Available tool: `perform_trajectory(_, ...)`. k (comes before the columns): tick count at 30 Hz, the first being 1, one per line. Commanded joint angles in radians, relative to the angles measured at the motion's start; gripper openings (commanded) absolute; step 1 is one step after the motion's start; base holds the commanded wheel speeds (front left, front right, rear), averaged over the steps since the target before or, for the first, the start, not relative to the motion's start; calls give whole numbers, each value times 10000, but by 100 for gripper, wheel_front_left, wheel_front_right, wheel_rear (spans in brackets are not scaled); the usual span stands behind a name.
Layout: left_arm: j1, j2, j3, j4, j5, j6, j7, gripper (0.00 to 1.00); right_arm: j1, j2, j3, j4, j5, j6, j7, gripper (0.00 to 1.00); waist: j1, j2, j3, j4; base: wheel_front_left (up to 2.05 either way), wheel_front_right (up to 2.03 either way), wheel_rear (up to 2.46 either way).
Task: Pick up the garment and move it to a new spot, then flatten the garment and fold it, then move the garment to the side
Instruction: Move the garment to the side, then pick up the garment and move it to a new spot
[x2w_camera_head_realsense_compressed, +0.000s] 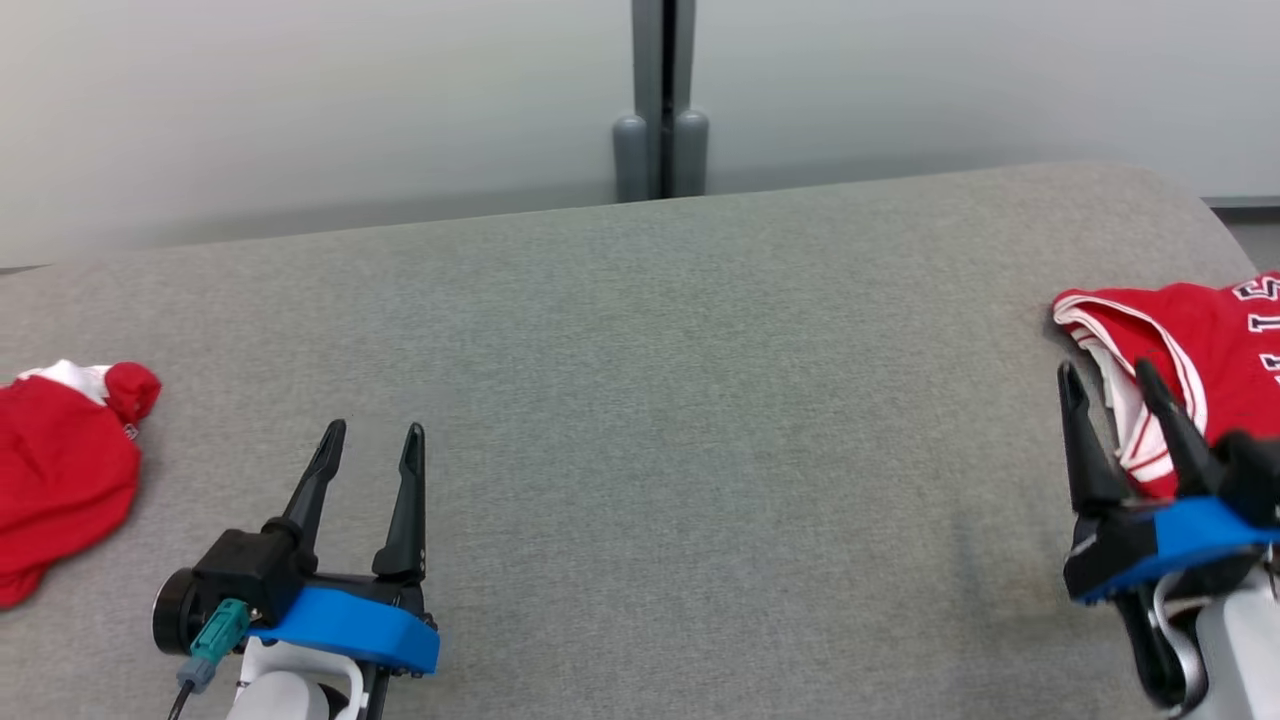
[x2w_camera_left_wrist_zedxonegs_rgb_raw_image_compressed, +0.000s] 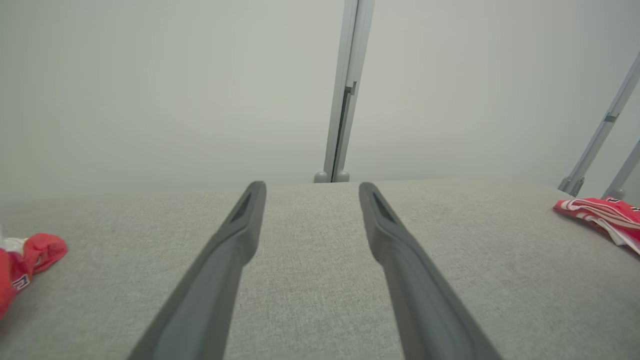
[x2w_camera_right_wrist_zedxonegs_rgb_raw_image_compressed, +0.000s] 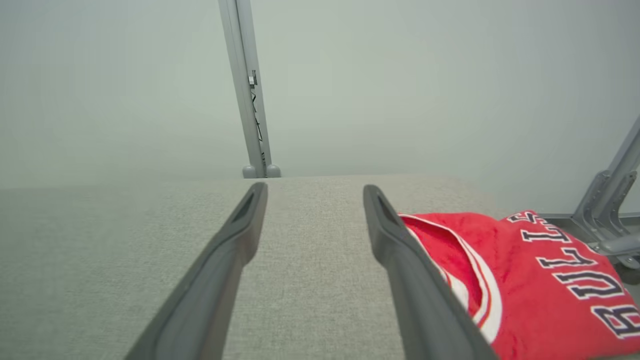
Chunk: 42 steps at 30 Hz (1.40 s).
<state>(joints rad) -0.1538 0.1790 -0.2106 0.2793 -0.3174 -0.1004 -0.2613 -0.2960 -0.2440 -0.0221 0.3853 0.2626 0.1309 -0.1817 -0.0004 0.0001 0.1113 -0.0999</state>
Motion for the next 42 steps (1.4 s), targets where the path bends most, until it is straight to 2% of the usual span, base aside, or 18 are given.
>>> perform_trajectory(1,91,-62,94,3,-25,23,-38,100,509,112,-134,-399,-61,-3,-159,100,4,-1,-71,128,0,0,0)
perform_trajectory(9,581,-347,552,104,141,-27,-47,100,2391,1243,-435,-2289,-593,-3,131,100,4,-1,-696,615,0,0,0)
perform_trajectory(17,984,-493,815,424,253,-115,-47,100,3395,1769,-607,-3158,-737,-1,523,100,4,-1,-1143,944,0,0,0)
perform_trajectory(37,1165,-680,1263,431,568,-218,-48,100,3211,1614,-325,-2634,-722,-1,322,100,4,-1,-1159,903,0,0,0)
perform_trajectory(42,1043,-685,1322,395,605,-233,-48,100,3151,1530,-368,-2584,-773,-1,260,100,4,-1,-1134,1100,0,0,0)
